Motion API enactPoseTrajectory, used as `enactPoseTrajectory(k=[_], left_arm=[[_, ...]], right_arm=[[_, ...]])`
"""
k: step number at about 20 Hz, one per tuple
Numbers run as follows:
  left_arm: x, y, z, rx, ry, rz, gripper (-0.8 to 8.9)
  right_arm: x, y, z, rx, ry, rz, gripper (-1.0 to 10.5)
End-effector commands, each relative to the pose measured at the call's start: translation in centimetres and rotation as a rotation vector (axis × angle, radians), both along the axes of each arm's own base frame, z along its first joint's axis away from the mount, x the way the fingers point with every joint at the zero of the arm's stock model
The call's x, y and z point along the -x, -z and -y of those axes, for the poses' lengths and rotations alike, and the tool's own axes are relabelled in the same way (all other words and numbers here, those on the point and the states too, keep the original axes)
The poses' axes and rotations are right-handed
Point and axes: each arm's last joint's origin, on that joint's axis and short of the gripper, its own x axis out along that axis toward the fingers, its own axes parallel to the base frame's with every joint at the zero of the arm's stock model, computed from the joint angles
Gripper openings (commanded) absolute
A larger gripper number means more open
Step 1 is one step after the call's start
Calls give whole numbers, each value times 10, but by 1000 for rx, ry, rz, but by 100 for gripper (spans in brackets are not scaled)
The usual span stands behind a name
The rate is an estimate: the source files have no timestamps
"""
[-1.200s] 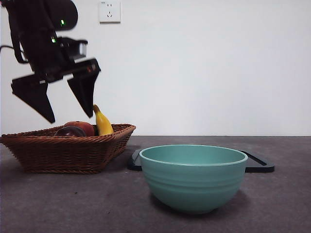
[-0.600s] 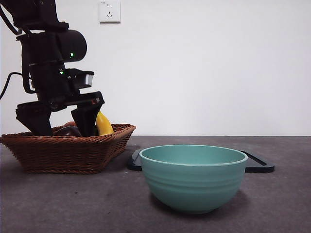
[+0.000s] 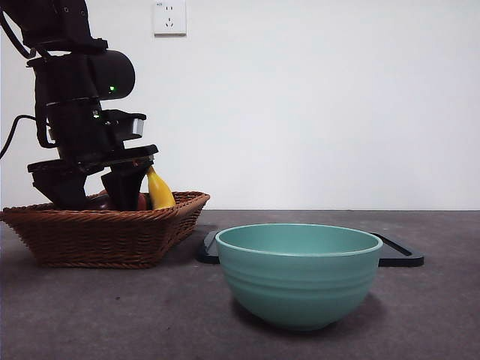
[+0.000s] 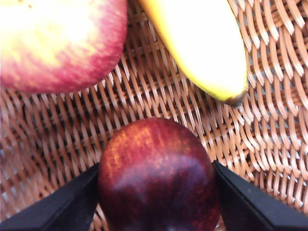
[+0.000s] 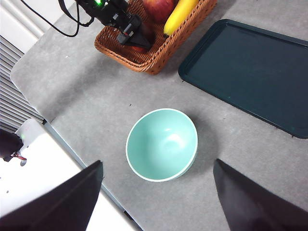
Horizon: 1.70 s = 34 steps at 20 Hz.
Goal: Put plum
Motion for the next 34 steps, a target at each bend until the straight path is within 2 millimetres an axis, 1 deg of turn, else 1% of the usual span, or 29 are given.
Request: enactPoseTrajectory(k=[1,4,6,8,10,13,15,17,20,22,26,28,31,34], left_arm=[[5,-29,3,41,24,79,333],[25,-67,5,99,49,168,333],[46,-93,8,189,109,190,333],[68,-112,16,261,185,197,333],[89,-124,29,306,267,191,333],[112,-127,60,332,408,175,333],[122,-121,82,327,502,159,333],[130,-110,104,312,577,125,333],[134,-86,132,267,660,75,333],[136,-69,148,207,704,57,333],[134,-36,171,130,745,29,333],[134,-23,180,98,754,32,333],[133,-6,191,49,778,45,333],[136,8,197,15,810,22,333]], right_arm=[[-1,-5,-1,-8,0,14,368],[-1,-5,-1,-8,0,14,368],[-1,-5,-1,-7,0,15,368],[-1,-5,-1,-7,0,14,368],[-1,-5,-1,-7,0,15,368],[-1,-5,-1,-8,0,15,368],[-1,-5,-1,-8,0,15,368],[-1,-5,-1,-7,0,16,368],[-1,-6,-1,-8,0,18,368],[-1,-5,-1,-8,0,18,368],[-1,-5,-1,-8,0,18,368],[-1,-6,-1,-8,0,18,368],[-1,-5,-1,-8,0,18,368],[-1,-5,-1,-8,1,18,368]])
